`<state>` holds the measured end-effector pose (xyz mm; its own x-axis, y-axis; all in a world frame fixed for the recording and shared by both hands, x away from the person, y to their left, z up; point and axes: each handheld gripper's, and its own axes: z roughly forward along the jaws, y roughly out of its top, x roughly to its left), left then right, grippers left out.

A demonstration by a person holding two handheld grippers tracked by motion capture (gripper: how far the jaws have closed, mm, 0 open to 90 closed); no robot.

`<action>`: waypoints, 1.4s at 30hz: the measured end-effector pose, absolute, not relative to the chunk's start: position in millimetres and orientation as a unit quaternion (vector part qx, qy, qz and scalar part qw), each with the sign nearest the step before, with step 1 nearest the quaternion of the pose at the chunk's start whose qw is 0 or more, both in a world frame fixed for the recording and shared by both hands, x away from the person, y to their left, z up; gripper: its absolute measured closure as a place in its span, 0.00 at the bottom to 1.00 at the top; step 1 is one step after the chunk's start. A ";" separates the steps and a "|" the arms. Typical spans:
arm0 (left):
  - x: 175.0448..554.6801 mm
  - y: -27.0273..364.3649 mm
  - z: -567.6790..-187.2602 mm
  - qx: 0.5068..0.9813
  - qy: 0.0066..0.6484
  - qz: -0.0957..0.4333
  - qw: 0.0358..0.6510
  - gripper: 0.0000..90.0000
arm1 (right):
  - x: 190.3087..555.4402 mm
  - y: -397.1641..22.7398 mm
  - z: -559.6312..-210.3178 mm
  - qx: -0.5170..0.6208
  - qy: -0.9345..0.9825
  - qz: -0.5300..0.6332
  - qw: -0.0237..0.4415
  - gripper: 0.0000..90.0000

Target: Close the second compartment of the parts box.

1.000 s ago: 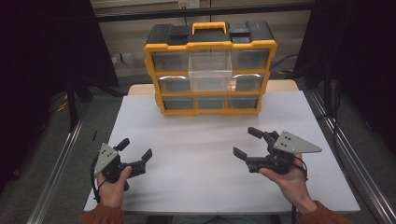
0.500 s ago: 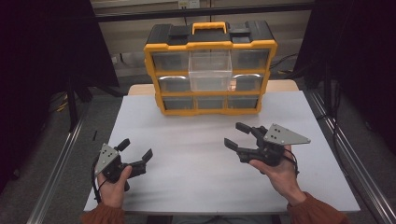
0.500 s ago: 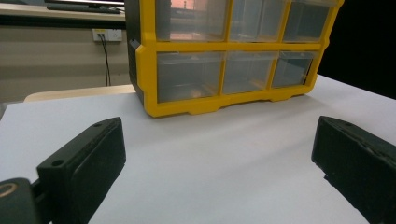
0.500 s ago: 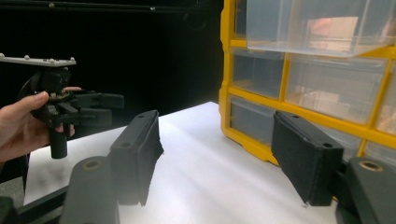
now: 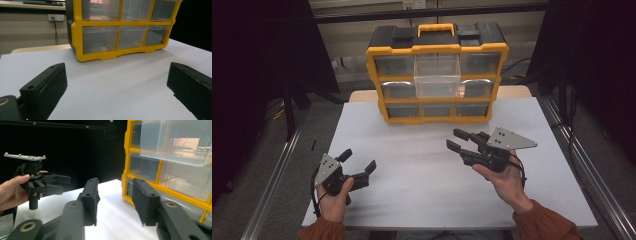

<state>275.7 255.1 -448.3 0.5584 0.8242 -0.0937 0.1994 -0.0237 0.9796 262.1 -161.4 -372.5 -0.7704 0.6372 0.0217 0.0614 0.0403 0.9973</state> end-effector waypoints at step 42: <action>274.7 253.0 -447.7 0.645 0.394 0.268 0.598 0.04 | 327.0 -129.6 -350.9 0.255 0.655 0.665 0.253 1.00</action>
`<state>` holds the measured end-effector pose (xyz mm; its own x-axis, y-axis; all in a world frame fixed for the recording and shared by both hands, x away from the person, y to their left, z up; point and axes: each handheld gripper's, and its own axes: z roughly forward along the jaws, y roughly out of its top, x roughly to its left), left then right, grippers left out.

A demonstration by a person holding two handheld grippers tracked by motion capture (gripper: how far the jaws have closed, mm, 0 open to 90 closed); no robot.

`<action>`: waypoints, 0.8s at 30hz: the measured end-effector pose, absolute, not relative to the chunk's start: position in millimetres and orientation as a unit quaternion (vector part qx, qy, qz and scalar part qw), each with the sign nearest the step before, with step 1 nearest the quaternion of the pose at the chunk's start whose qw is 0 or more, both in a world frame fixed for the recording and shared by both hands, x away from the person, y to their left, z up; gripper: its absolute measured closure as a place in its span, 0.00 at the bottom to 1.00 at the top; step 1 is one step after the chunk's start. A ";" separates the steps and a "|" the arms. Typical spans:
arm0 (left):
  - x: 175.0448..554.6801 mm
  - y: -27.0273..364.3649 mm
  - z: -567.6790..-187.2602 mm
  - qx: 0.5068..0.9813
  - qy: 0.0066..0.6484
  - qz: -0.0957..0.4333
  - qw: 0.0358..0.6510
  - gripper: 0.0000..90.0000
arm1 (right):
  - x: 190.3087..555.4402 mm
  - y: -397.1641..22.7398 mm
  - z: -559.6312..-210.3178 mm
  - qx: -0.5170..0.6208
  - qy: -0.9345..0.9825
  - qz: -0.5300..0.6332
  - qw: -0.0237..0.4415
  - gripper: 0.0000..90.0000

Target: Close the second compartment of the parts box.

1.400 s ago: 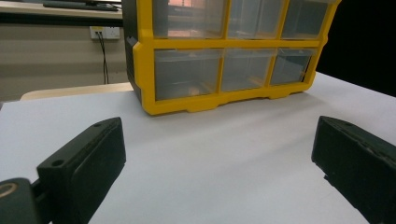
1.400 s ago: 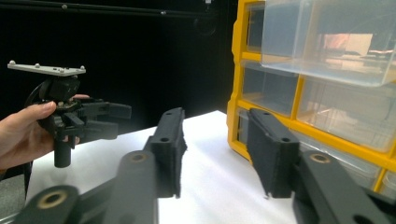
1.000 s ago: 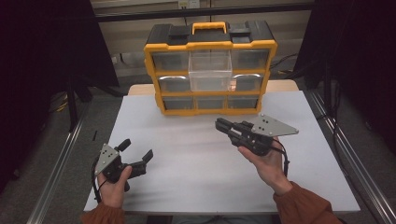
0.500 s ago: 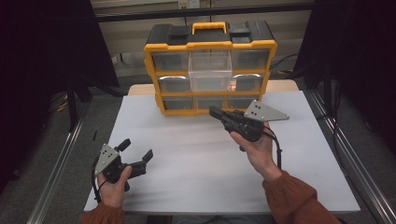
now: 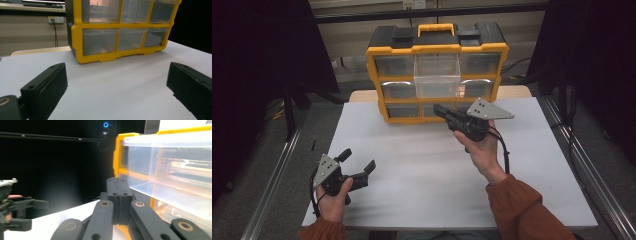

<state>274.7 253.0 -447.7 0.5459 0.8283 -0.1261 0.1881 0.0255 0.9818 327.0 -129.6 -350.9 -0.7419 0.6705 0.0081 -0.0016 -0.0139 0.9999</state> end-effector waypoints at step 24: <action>274.8 256.8 -447.5 0.660 0.386 0.275 0.583 0.04 | 363.4 -140.6 -361.4 0.295 0.646 0.643 0.287 1.00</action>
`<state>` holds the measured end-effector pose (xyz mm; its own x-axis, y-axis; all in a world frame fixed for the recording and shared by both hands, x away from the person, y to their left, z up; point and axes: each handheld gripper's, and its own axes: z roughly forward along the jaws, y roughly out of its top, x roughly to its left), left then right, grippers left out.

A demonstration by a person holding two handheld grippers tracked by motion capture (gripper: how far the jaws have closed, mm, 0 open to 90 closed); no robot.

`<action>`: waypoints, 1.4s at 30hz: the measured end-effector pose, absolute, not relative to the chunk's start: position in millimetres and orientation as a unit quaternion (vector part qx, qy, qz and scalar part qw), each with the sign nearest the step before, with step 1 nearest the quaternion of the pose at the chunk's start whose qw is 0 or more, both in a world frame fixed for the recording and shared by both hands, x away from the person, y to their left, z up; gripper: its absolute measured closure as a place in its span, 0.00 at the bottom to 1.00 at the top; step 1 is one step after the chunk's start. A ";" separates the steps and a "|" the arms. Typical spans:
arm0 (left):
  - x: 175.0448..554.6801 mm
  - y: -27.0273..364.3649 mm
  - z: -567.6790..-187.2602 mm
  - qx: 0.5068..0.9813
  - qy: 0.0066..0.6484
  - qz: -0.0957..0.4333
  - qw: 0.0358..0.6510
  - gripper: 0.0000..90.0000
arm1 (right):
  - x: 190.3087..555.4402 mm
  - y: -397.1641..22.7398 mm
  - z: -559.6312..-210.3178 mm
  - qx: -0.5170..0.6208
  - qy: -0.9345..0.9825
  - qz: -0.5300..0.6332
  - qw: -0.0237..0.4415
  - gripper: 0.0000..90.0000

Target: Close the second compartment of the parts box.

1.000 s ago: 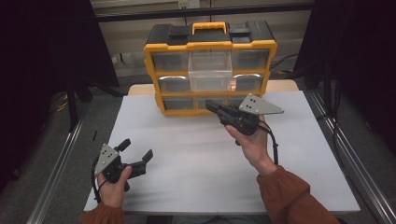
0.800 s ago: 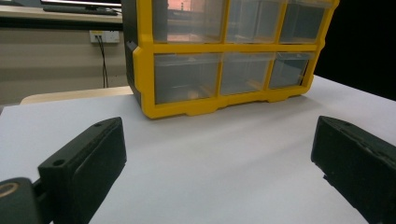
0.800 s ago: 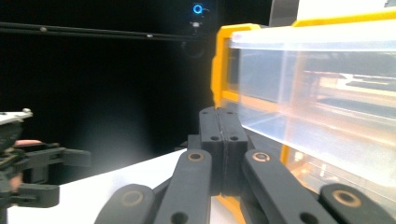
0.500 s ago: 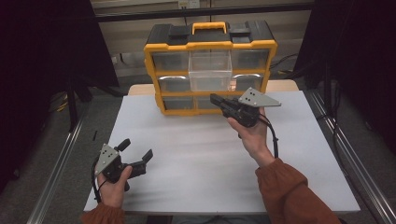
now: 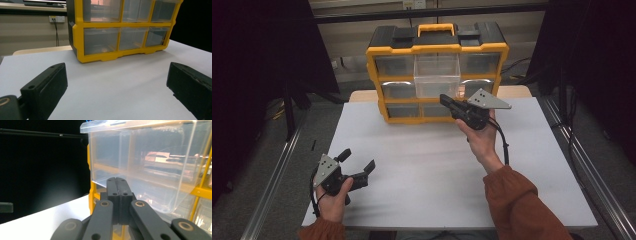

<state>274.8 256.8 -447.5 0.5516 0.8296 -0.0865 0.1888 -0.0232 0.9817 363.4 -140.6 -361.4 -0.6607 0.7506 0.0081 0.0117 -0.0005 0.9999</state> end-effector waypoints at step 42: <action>273.9 257.9 -447.4 0.660 0.387 0.282 0.579 0.04 | 379.1 -137.9 -363.0 0.304 0.644 0.636 0.298 1.00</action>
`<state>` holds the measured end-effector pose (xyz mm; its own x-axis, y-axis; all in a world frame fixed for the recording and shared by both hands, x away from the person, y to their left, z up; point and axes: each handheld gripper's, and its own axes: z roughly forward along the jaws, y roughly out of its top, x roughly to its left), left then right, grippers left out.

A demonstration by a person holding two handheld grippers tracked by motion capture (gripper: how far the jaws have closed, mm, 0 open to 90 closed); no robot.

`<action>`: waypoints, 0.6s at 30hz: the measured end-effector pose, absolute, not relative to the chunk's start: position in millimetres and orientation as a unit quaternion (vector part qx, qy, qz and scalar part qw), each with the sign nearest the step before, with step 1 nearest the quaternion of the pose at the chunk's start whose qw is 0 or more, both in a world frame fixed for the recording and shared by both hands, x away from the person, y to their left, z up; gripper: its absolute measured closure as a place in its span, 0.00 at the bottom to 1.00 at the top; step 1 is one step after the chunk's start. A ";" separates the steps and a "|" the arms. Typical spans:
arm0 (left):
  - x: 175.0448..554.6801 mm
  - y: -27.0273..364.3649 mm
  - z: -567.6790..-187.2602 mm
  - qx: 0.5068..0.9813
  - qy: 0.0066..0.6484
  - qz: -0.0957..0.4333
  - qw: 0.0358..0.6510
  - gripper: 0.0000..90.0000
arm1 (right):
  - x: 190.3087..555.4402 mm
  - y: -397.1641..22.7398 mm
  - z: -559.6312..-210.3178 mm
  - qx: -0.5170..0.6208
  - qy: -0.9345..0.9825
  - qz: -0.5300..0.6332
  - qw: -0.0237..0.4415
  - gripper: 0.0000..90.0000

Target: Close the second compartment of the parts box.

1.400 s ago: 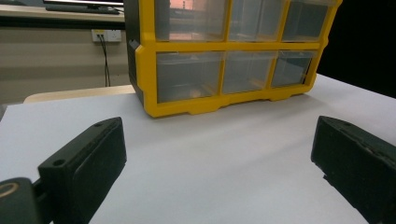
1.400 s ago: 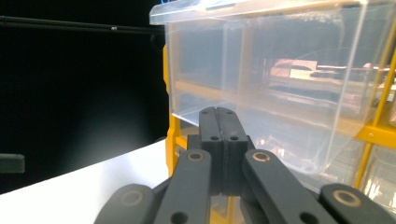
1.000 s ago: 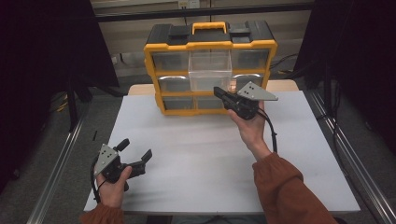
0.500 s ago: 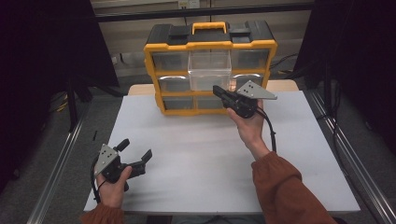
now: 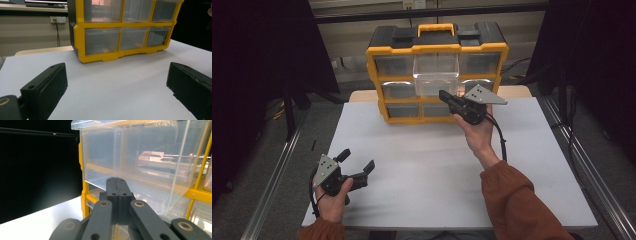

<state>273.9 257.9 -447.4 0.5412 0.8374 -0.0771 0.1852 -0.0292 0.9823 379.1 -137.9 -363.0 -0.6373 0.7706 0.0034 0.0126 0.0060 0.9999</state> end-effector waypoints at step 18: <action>274.2 258.0 -447.4 0.660 0.386 0.279 0.581 0.04 | 386.4 -137.1 -362.5 0.317 0.636 0.636 0.300 1.00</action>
